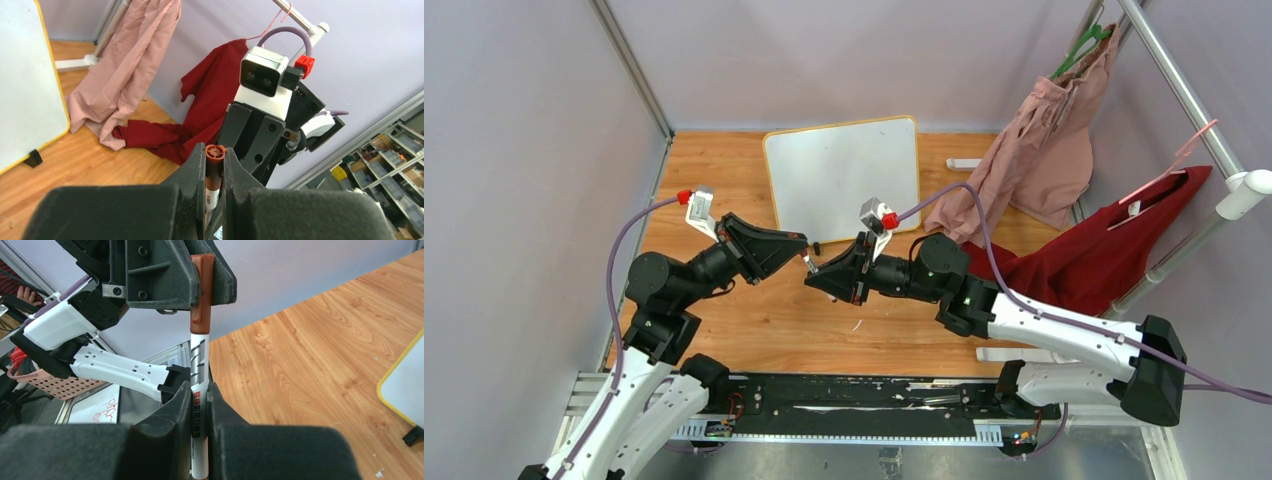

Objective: Write a sentence on the whiteboard
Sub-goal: Open the whiteboard marker at the center of the board, then place the pen cap at the center of the board.

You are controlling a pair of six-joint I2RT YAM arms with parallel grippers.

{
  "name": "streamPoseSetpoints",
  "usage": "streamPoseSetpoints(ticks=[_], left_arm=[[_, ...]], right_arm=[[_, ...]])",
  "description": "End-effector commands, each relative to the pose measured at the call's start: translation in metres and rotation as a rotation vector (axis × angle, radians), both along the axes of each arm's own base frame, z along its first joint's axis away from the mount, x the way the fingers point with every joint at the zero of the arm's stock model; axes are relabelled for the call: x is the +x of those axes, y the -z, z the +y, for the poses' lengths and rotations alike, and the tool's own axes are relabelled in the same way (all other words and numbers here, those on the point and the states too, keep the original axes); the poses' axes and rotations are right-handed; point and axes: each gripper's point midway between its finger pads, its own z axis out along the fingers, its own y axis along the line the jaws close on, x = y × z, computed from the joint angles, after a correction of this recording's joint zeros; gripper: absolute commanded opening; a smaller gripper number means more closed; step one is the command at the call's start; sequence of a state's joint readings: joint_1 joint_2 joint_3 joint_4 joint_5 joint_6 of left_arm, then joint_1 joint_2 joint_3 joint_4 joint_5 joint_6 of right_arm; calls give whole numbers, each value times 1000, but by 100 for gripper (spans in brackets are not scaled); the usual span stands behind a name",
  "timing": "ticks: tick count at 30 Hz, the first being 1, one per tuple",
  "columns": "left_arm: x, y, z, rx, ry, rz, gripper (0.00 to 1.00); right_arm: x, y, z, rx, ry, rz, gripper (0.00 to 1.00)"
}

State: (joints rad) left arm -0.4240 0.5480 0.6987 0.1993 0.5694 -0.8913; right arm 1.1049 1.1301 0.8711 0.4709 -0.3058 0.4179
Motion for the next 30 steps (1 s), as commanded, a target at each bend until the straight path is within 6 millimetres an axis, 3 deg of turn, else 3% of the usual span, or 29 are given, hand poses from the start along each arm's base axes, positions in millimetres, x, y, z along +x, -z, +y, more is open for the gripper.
streamPoseSetpoints(ticks=[1,11,15,18,22,27,30], left_arm=[[18,-30,26,-113,-190,-50,0],[22,-34,32,-150,-226,-42,0],[30,-18,31,-112,-250,-2,0],[48,22,36,15,-336,114,0],[69,110,59,258,-509,372,0],[69,219,85,476,-643,691,0],[63,265,86,552,-641,816,0]], right_arm=[[3,15,-17,-28,52,13,0],[0,18,-27,-32,62,20,0],[2,18,-36,-50,98,1,0],[13,32,-56,-129,193,-8,0],[29,56,-93,-253,356,-19,0],[33,84,-127,-352,457,-9,0],[33,90,-137,-371,486,-4,0]])
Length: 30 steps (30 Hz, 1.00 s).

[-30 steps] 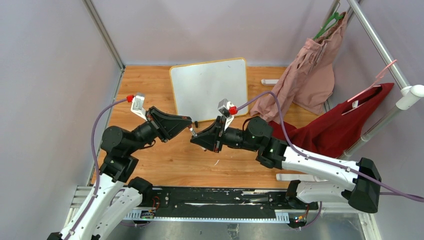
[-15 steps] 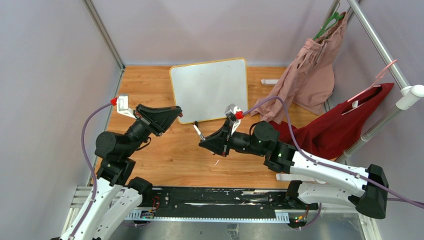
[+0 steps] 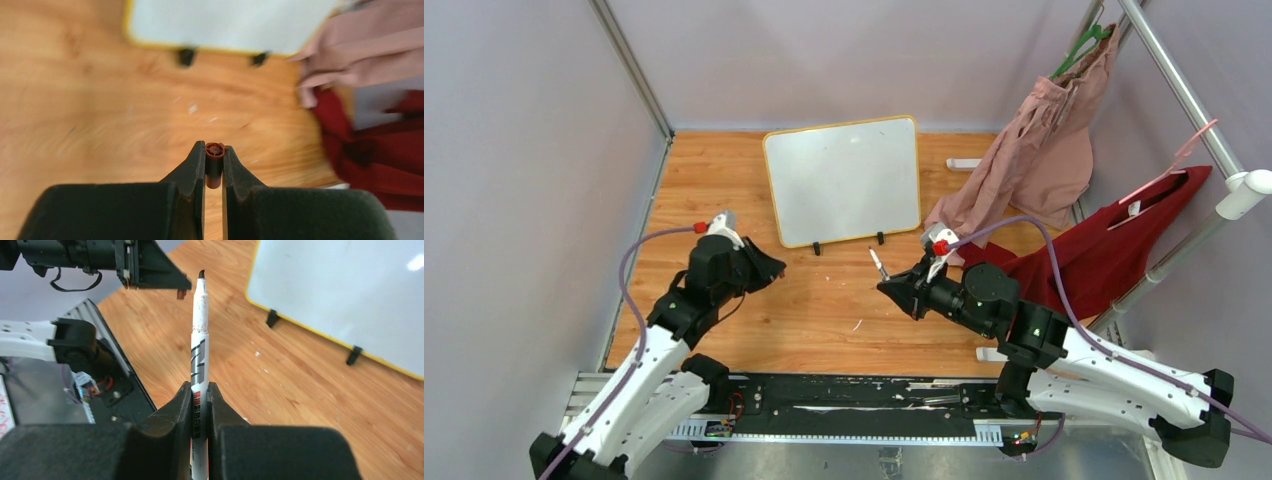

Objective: Write a sentence on the whiteboard
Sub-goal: Place the pen cap at the center of the board.

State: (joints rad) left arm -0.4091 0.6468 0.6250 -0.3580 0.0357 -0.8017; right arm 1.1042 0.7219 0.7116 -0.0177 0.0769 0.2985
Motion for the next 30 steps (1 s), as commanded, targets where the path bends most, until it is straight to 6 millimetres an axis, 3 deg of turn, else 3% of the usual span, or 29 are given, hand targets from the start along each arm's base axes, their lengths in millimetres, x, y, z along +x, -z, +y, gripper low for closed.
streamPoseSetpoints(ticks=[1,4,12,21,30], left_arm=[[-18,92,24,155,-86,295,0],[-22,115,23,205,-90,380,0],[-22,145,31,335,-144,496,0],[-14,162,36,406,-169,542,0],[-10,176,31,420,-146,562,11]], right_arm=[[11,29,-27,-114,109,9,0],[11,32,-29,-124,115,13,0],[13,43,-26,-149,120,36,0],[13,48,-26,-158,124,44,0],[15,46,-28,-169,131,27,0]])
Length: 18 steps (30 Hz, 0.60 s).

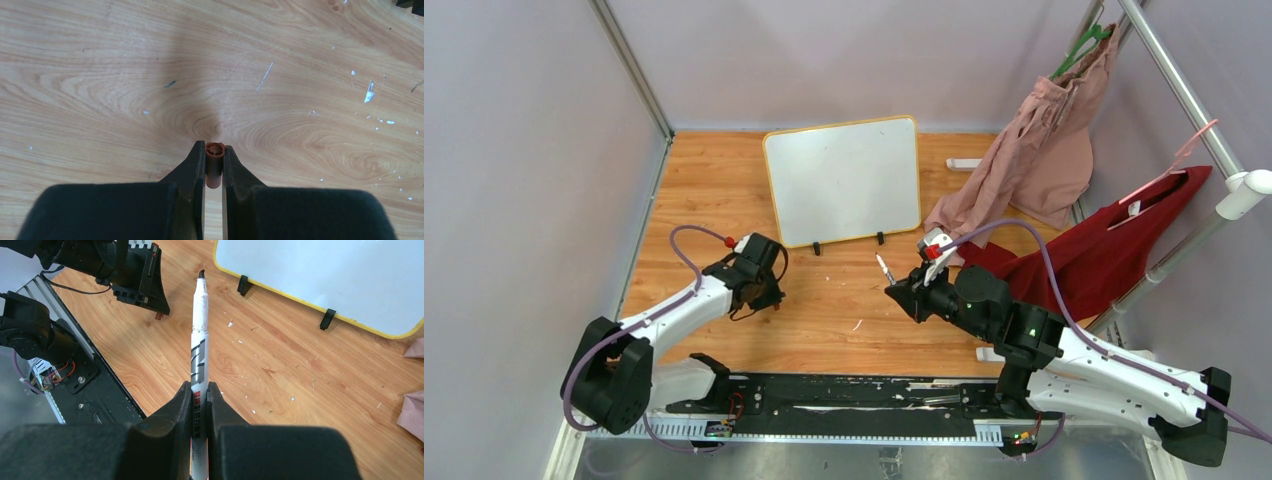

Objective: Write a sentence on the whiteboard
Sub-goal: Place the pen cap at the center of the board.

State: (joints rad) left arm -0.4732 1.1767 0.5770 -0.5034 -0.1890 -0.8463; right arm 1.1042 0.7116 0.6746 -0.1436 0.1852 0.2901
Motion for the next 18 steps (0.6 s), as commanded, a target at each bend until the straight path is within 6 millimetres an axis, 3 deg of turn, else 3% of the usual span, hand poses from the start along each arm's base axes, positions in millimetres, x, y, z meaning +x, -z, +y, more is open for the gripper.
streamPoseSetpoints(ticks=[1,18], left_arm=[[11,0,-4,6,5,-32,13],[6,19,-8,-12,21,1,30]], right_arm=[[5,1,-5,-20,25,-18,0],[6,1,-5,-26,31,-19,0]])
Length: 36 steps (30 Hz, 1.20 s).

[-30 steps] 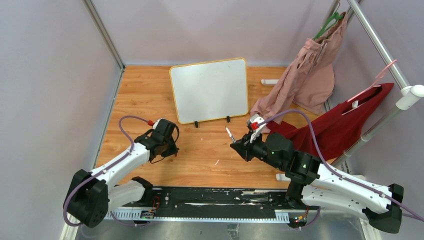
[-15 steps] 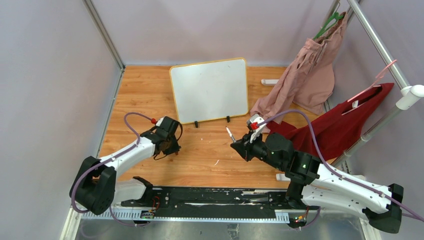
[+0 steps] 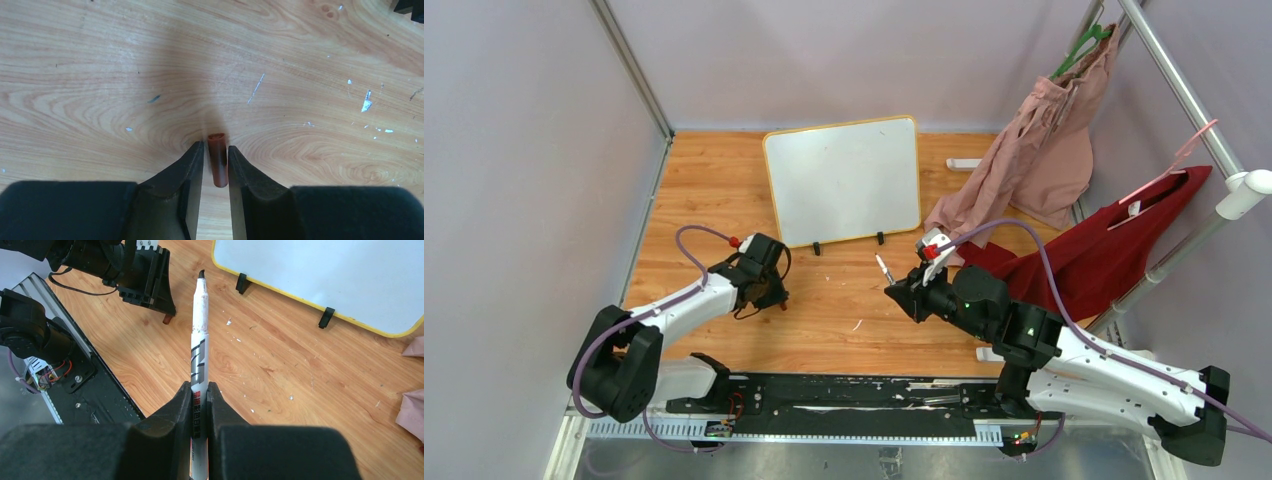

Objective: Write a sentence on the whiteboard
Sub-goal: Place the pen cap at the center of the board, then write a sentence on the whiteboard.

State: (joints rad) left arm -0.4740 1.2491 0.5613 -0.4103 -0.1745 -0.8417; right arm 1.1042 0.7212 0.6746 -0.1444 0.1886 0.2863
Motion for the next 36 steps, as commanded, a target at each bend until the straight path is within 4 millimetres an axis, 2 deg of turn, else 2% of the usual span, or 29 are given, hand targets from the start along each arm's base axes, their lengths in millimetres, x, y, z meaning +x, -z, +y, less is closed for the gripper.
streamPoseSetpoints(ticks=[1,5,9,15,20,24,27,29,32,36], left_arm=[[-2,5,-1,-1,9,-1,30],[-3,5,-2,-6,9,-1,31],[-2,-5,-2,-19,3,-22,34],[3,-44,-1,-45,0,-109,44],[15,-113,-2,-83,41,-295,62],[17,-191,-36,-287,236,-592,72],[-1,-254,-65,-505,411,-855,77],[-19,-288,-77,-621,519,-999,79],[-48,-315,-94,-746,690,-1079,80],[-70,-324,-110,-840,854,-1049,80]], right_arm=[[5,-2,-6,-15,29,-22,0],[5,-2,-7,-16,29,-22,0],[5,-3,-7,-14,28,-23,0],[4,-6,-7,-9,20,-25,0],[2,-16,-5,-6,2,-40,0],[-3,-28,0,13,-41,-47,0],[-14,-41,12,69,-116,-38,0],[-20,-50,21,108,-161,-26,0],[-34,-67,37,167,-261,-4,0],[-43,-89,57,228,-347,9,0]])
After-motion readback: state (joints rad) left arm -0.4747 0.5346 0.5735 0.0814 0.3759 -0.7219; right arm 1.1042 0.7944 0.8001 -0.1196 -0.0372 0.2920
